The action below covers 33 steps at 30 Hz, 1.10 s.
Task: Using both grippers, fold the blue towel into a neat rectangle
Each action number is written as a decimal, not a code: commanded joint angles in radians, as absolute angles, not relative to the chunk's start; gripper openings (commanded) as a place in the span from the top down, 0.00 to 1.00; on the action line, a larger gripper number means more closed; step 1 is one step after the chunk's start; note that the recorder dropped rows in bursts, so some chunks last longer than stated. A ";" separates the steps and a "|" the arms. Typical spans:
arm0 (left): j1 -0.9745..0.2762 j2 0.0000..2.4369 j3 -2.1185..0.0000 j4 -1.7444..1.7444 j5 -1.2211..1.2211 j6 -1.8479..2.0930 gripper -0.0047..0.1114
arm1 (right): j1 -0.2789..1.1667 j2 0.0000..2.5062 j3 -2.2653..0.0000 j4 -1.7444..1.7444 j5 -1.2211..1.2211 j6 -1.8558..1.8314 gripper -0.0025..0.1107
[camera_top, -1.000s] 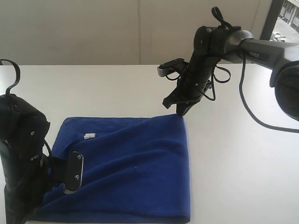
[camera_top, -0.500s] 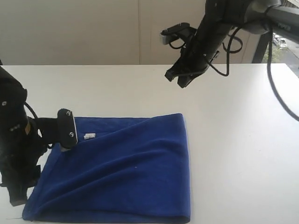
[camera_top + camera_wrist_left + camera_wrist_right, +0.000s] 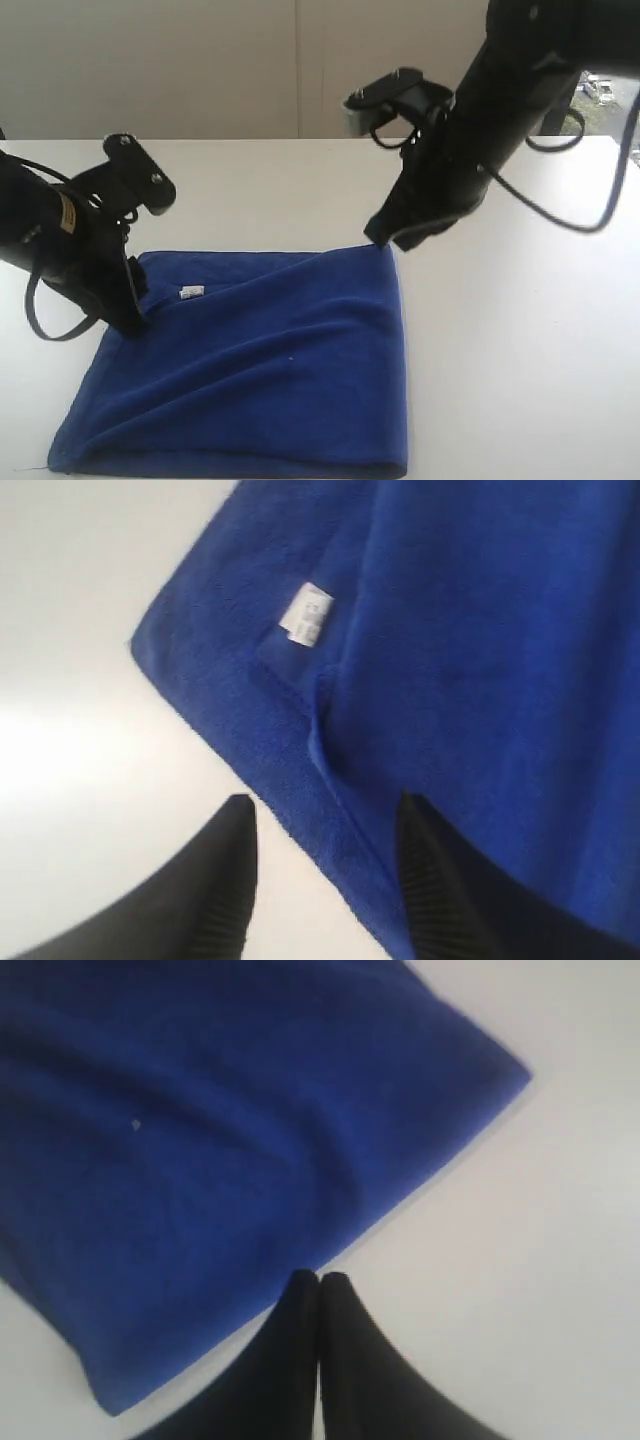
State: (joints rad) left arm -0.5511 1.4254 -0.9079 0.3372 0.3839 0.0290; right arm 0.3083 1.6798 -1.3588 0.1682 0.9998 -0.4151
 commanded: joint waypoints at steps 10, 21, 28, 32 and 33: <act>-0.372 1.634 -1.127 -0.086 0.661 0.212 0.54 | 0.461 1.639 -0.957 0.205 0.726 -0.385 0.98; -0.372 1.745 -1.148 -0.114 0.460 0.228 0.54 | 0.548 1.639 -0.917 0.212 0.665 -0.385 0.98; -0.370 1.828 -1.148 -0.114 0.309 0.223 0.54 | 0.548 1.641 -0.917 0.225 0.663 -0.385 0.98; -0.368 1.880 -1.191 -0.112 0.321 0.202 0.54 | 0.548 1.652 -0.917 0.225 0.671 -0.385 0.98; -0.368 1.897 -1.208 -0.108 0.336 0.202 0.54 | 0.548 1.653 -0.917 0.227 0.671 -0.385 0.98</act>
State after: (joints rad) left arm -0.3751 1.8686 -1.1753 -0.1050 0.3101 0.2171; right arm 0.5463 1.6495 -0.9226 0.2237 0.6713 -0.3841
